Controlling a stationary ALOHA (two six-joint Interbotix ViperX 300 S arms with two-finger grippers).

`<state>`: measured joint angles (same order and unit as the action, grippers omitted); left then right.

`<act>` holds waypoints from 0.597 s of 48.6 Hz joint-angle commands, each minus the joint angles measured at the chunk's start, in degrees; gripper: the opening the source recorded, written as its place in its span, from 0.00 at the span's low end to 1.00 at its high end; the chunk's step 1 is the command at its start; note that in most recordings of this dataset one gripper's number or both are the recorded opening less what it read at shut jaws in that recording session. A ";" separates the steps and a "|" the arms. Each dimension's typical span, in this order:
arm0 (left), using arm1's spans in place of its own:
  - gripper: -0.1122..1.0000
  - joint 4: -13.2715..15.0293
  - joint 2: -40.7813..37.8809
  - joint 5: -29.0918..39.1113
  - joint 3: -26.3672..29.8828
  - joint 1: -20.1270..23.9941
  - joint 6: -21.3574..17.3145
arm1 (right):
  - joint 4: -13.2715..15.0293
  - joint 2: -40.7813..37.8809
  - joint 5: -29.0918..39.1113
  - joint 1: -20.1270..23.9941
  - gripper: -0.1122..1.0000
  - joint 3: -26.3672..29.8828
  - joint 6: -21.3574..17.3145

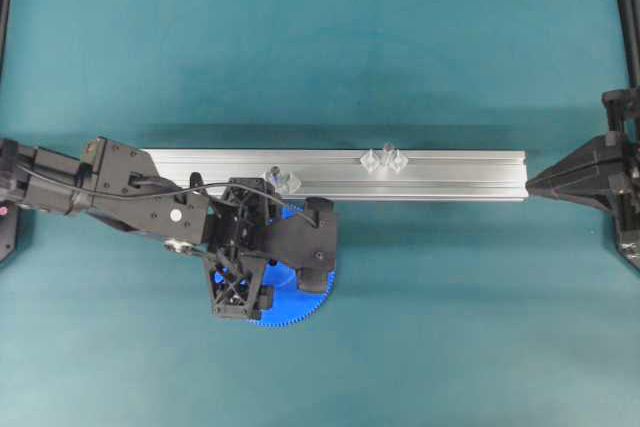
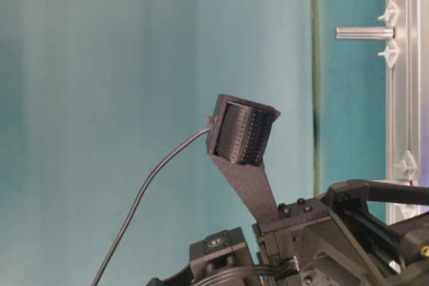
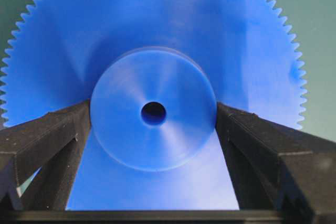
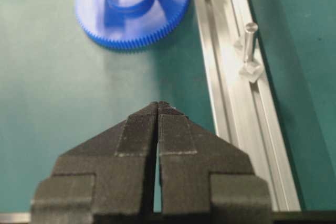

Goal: Insert the large gear onto the shaft.
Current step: 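Lift the blue gear off the table with the left gripper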

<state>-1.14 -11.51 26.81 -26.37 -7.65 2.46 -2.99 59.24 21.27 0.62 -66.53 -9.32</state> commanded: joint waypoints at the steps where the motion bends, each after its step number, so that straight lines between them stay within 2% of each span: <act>1: 0.94 -0.09 -0.35 -0.26 0.26 0.09 0.09 | 0.18 -0.35 -0.53 0.18 0.11 0.62 -0.44; 29: 0.94 -0.09 -0.35 -0.53 1.14 0.09 0.18 | 0.18 -0.26 -0.53 0.18 0.11 0.44 -0.44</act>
<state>-1.14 -11.87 26.81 -25.75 -7.65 2.46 -2.90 59.15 21.18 0.62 -66.62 -9.32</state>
